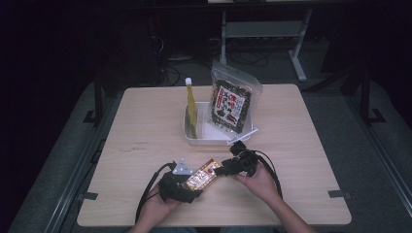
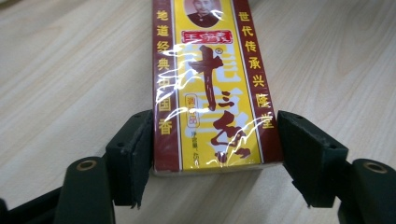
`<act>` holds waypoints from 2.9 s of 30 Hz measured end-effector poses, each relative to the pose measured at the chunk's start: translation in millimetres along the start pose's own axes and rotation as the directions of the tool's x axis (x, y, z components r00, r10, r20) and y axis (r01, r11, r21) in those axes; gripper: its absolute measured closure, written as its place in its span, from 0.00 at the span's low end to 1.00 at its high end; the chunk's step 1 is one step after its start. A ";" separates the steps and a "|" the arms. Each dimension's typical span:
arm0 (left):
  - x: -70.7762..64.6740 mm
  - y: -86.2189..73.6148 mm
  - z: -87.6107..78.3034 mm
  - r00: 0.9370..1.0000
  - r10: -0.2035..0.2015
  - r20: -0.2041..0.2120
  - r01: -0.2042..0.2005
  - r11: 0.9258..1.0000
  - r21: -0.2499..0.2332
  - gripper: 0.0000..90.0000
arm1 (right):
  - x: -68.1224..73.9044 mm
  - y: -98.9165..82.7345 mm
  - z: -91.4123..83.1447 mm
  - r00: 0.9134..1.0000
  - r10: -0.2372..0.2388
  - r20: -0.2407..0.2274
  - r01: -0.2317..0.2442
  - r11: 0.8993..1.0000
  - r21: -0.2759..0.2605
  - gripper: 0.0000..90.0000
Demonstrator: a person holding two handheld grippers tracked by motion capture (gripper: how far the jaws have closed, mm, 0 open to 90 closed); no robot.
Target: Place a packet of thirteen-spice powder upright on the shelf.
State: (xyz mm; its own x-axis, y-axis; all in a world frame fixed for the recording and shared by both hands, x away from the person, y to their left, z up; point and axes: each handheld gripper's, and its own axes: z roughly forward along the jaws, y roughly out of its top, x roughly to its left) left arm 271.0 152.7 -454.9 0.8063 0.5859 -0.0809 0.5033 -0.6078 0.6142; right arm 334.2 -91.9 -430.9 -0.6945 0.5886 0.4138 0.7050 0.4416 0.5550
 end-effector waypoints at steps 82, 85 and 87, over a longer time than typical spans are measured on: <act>-1.1 -0.8 -31.5 0.999 0.043 -0.018 -0.046 0.975 -0.218 0.34 | -1.9 48.7 -30.1 0.930 0.238 -0.282 -0.229 0.971 0.065 0.75; 1.2 -1.5 -31.8 0.999 0.030 -0.012 -0.032 0.973 -0.227 0.32 | 6.9 54.6 -32.3 0.943 0.225 -0.243 -0.216 0.974 0.063 0.76; 2.8 -2.0 -32.6 1.000 0.020 -0.013 -0.022 0.973 -0.232 0.31 | 10.3 57.3 -33.5 0.949 0.219 -0.227 -0.210 0.976 0.063 0.76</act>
State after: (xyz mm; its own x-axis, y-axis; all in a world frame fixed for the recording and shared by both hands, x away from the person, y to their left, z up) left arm 262.1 173.0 -430.7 0.8119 0.5809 -0.0587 0.3997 -0.4797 0.7811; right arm 362.7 -83.2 -370.6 -0.5371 0.5016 0.6782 0.8429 0.3496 0.4090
